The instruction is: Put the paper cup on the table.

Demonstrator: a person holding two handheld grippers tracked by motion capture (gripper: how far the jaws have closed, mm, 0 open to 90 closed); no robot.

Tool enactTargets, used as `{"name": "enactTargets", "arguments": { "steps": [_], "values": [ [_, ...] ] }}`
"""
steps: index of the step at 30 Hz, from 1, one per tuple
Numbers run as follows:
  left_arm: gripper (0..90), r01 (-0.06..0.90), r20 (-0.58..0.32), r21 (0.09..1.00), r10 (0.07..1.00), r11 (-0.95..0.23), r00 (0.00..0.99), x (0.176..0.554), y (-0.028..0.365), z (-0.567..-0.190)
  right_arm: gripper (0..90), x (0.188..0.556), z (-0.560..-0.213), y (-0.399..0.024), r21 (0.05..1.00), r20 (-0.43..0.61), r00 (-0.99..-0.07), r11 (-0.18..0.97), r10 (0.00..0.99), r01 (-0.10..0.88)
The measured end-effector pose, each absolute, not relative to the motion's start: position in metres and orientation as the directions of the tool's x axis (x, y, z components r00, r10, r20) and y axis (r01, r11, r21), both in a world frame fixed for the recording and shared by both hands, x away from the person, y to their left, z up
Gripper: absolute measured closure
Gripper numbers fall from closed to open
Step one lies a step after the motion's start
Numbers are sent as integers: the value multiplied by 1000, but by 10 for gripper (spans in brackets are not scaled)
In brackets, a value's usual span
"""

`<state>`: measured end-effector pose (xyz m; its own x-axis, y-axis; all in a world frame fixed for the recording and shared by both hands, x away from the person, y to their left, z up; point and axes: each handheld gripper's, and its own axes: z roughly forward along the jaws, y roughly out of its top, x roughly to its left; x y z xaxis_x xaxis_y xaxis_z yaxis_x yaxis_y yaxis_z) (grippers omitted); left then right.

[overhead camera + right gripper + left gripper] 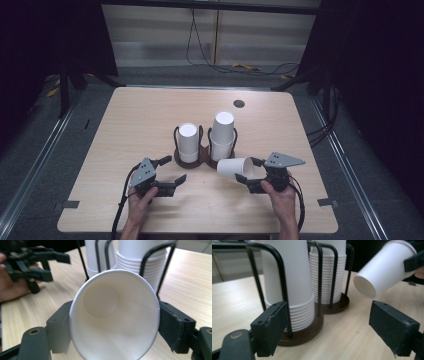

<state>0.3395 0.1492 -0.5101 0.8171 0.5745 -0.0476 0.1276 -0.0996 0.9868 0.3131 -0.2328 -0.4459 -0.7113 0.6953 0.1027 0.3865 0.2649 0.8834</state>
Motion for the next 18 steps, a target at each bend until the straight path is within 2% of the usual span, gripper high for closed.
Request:
{"name": "enactTargets", "arguments": {
  "steps": [11,18],
  "values": [
    [152,133,-47,986,593,-103,804,338,148,-510,222,319,-441,-236,814,64,-642,333,764,477],
    [154,124,-28,985,604,-118,796,336,146,-510,223,324,-431,-242,795,57,-614,337,787,505]
  ]
}}
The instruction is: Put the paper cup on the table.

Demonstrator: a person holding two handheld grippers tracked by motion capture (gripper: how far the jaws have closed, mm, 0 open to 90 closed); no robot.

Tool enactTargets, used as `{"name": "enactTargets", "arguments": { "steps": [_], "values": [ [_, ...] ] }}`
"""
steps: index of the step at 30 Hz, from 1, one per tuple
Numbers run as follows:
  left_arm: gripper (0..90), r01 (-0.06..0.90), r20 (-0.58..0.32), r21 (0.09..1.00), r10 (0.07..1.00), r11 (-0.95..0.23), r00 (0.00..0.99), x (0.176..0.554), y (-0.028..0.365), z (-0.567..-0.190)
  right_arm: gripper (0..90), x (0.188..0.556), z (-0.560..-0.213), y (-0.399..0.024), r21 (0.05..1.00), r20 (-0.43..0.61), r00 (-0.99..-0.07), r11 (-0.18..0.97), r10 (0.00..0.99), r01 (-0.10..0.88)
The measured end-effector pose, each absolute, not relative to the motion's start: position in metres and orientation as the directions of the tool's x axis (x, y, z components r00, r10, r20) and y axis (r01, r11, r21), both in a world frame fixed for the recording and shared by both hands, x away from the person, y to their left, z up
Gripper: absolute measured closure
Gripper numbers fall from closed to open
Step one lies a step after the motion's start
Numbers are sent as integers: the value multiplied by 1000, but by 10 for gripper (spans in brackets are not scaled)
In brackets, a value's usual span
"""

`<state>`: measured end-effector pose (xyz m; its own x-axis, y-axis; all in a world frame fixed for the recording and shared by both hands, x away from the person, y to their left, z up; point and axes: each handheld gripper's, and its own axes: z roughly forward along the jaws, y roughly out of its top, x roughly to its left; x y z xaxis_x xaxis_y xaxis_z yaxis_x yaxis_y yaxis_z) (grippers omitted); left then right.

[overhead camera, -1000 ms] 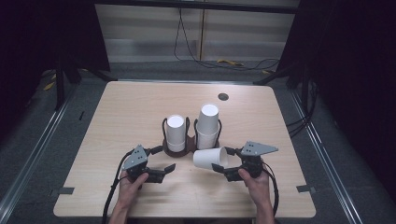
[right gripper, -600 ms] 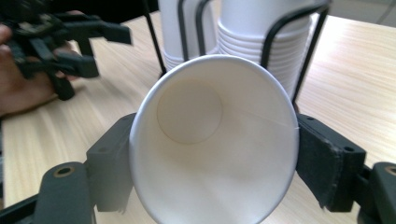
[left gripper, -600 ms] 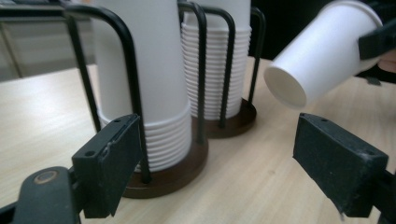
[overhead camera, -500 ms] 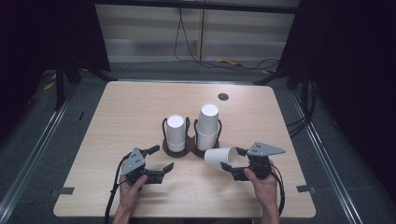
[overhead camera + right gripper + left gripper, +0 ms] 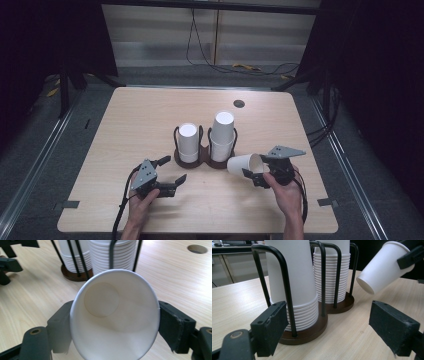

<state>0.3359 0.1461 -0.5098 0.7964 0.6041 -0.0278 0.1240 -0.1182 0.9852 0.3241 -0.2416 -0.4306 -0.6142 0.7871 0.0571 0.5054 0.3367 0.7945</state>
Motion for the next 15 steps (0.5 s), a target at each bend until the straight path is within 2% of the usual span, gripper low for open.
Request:
{"name": "enactTargets", "arguments": {
  "steps": [4,10,15],
  "values": [
    [153,131,-35,985,618,-111,785,336,146,-510,223,331,-422,-248,775,42,-596,350,802,526],
    [157,101,3,986,627,-131,779,333,144,-510,224,343,-415,-257,738,41,-564,356,825,573],
    [157,77,-6,994,655,-80,756,330,149,-511,225,353,-406,-263,709,28,-547,368,837,601]
  ]
}}
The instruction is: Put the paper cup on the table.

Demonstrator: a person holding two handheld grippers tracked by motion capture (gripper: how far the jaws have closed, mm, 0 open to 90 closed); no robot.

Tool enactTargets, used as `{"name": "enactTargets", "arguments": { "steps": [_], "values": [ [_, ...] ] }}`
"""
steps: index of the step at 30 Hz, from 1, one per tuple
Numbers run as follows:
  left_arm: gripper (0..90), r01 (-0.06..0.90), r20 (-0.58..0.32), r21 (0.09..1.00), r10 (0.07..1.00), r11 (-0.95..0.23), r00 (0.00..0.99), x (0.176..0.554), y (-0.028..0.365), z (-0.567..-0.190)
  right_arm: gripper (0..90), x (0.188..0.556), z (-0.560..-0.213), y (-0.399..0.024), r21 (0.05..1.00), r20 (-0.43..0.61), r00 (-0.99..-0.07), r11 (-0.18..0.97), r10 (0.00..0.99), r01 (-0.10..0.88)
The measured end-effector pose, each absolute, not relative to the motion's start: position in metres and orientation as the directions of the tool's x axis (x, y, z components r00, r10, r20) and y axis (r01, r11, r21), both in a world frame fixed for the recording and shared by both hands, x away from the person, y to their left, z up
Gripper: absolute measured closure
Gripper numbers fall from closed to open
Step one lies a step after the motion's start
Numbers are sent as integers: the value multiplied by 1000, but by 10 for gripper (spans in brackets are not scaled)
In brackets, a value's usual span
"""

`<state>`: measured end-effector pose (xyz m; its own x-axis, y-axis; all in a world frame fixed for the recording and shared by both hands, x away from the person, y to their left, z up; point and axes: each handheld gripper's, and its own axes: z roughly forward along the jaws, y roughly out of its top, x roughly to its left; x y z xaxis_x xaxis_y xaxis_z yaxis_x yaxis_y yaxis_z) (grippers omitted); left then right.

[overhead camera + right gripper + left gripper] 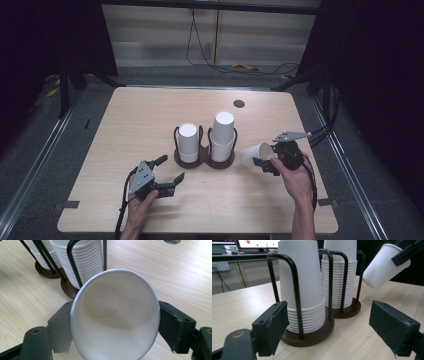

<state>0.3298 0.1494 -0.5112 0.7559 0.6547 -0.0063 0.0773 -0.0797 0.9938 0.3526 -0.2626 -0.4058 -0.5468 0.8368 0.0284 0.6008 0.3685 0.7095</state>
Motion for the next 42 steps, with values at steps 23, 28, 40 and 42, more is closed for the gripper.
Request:
{"name": "enactTargets", "arguments": {
  "steps": [23,28,40,42],
  "values": [
    [156,47,34,994,676,-101,736,325,147,-511,223,416,-393,-253,463,-107,-522,507,846,727],
    [156,55,23,994,682,-92,731,325,147,-511,219,425,-394,-253,410,-121,-527,526,841,745],
    [157,62,10,995,686,-80,728,325,148,-512,205,438,-404,-241,336,-123,-542,549,831,765],
    [157,62,10,995,684,-81,729,325,148,-512,196,439,-405,-240,338,-127,-545,553,829,762]
  ]
}}
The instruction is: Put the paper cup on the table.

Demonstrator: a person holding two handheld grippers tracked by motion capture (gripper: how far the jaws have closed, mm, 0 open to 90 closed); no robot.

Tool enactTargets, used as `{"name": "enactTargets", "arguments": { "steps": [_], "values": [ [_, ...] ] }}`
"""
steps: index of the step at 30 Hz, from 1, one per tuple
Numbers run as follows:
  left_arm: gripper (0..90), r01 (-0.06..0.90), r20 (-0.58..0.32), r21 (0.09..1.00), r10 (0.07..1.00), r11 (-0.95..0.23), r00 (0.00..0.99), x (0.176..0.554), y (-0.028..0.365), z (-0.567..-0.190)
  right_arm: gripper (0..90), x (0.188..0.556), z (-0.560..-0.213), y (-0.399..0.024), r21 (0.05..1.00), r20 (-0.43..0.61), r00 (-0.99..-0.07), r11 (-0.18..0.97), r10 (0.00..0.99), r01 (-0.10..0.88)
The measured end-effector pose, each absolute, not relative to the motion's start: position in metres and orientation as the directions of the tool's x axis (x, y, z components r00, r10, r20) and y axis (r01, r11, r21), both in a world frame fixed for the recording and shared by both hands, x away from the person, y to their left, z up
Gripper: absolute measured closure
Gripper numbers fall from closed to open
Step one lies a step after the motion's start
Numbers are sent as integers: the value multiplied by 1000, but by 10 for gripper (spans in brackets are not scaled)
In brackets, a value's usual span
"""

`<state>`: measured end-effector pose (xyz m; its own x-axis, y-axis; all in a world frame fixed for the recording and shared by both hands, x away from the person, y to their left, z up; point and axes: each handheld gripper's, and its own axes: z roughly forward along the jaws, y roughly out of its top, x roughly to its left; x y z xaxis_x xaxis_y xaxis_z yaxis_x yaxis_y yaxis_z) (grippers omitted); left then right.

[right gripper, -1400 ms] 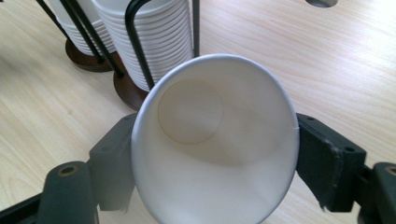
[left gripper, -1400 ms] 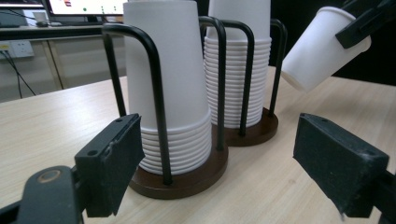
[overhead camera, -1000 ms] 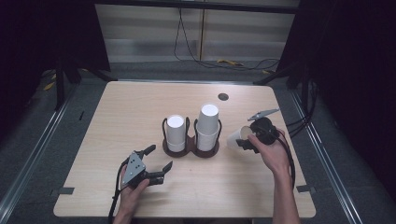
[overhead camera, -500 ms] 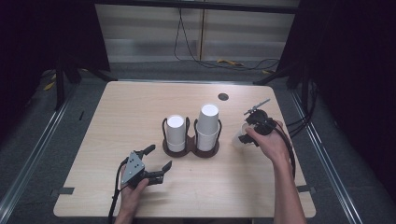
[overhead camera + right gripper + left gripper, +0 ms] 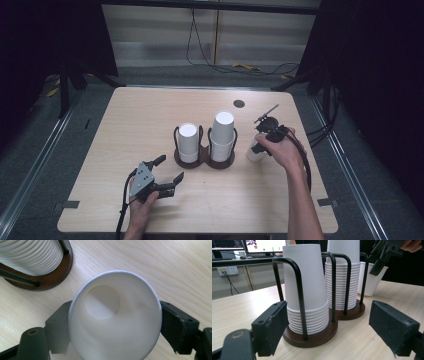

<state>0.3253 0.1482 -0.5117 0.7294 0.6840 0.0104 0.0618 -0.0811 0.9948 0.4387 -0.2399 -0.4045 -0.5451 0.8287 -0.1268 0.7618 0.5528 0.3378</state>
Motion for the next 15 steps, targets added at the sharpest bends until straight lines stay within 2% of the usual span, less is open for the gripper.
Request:
{"name": "enactTargets", "arguments": {
  "steps": [15],
  "values": [
    [160,58,-1,997,690,-59,723,325,150,-512,161,443,-421,-239,368,-63,-523,507,850,779]
  ]
}}
